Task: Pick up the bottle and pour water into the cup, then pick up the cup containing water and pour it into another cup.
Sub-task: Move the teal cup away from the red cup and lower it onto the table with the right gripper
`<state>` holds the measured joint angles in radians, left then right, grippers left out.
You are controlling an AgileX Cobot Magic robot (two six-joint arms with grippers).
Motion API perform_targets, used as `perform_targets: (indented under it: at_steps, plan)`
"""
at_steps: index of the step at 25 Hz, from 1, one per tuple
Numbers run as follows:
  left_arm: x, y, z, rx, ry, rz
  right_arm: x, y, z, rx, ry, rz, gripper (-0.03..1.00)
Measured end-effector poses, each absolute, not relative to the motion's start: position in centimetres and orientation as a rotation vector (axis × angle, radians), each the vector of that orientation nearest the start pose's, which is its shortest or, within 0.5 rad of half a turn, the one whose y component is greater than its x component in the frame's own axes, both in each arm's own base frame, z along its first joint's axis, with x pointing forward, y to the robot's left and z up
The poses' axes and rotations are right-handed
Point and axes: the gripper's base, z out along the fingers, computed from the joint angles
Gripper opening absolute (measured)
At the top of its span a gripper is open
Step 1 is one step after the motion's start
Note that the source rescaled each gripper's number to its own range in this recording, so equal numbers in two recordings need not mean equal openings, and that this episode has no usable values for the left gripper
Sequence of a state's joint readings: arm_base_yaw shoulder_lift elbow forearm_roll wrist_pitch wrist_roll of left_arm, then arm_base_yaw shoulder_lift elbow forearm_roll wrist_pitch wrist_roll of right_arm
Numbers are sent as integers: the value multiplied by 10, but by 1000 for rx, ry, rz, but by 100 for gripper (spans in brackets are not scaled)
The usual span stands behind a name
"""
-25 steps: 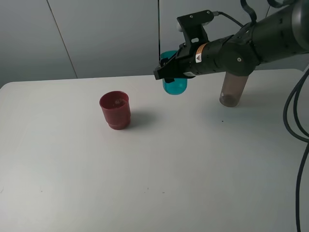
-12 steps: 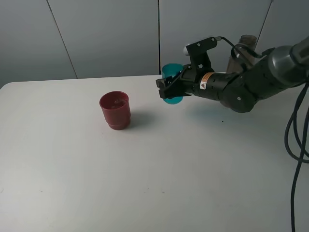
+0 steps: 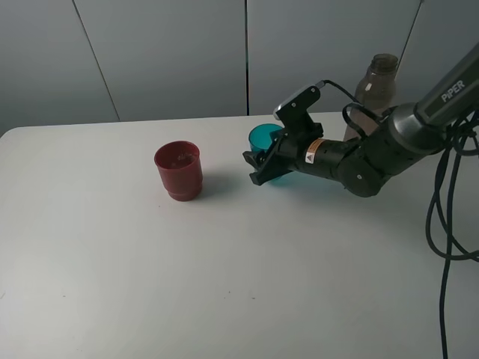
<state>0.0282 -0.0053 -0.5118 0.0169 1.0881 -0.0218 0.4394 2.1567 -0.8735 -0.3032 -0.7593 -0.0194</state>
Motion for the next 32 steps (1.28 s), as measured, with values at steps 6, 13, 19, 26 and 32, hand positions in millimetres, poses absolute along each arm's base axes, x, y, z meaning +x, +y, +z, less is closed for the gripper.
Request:
perform_targets:
  at_steps: [6,13,19,26,32]
  plan:
    - [-8,1,278,-53,2054,24,335,178,65,-817,1888,327,5]
    - [-8,1,278,-53,2054,24,335,178,65,-814,1889,326,5]
    - [-8,1,278,-53,2054,24,335,178,65,-812,1890,327,5]
    - [-8,1,278,-51,2054,25,335,178,65,-778,1911,350,96]
    - [-8,1,278,-49,2054,27,335,176,67,-785,1952,333,99]
